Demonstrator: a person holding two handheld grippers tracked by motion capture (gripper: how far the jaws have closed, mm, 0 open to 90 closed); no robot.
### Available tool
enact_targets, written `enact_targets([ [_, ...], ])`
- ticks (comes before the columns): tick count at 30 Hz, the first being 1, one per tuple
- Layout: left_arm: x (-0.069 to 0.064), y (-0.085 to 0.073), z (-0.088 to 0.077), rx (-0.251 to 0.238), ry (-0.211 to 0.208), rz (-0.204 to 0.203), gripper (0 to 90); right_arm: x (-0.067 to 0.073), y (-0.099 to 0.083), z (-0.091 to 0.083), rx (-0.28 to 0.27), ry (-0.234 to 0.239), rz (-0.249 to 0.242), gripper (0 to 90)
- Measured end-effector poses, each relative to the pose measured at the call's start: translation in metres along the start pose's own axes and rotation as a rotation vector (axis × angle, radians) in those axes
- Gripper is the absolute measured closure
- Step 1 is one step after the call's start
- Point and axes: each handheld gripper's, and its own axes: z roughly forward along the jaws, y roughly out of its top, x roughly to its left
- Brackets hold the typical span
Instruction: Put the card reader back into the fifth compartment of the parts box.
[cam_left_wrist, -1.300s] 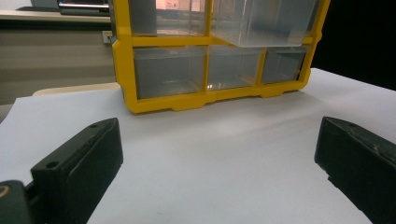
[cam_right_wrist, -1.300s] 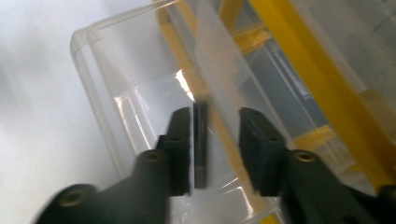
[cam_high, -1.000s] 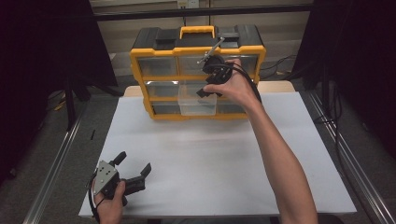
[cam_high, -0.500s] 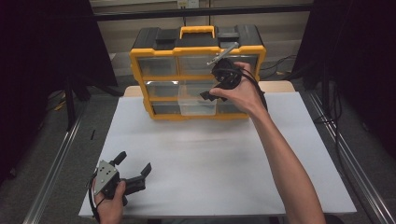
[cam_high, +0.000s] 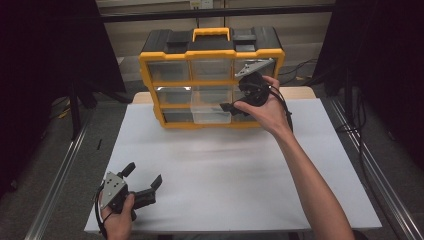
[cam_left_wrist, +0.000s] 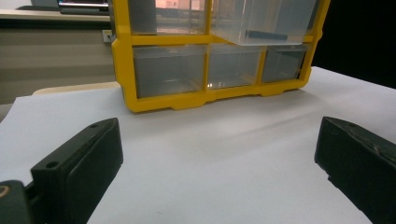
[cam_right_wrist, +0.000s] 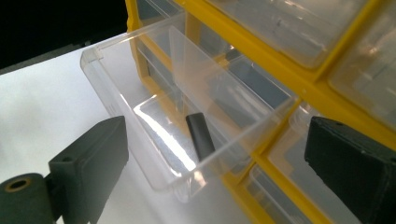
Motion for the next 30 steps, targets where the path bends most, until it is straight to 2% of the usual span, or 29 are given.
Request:
enact_targets([
  [5, 0.0, 0.0, 0.0, -0.001, 0.001, 0.0, 1.3, -0.002, -0.011, -0.003, -0.027, 0.006, 0.024, 2.2],
  [9, 0.0, 0.0, 0.0, 0.0, 0.001, -0.001, 1.3, -0.001, -0.017, -0.007, -0.041, 0.012, 0.024, 2.4],
  [12, 0.0, 0.0, 0.0, 0.003, 0.001, 0.001, 1.3, 0.0, -0.021, -0.012, -0.054, -0.003, 0.016, 2.6],
  [20, 0.0, 0.0, 0.0, -0.003, 0.001, 0.001, 1.3, 0.001, -0.038, -0.02, -0.115, -0.037, 0.065, 3.6],
  [30, 0.0, 0.0, 0.0, 0.003, 0.002, 0.005, 1.3, 0.007, -0.061, -0.022, -0.174, -0.07, 0.092, 3.5],
])
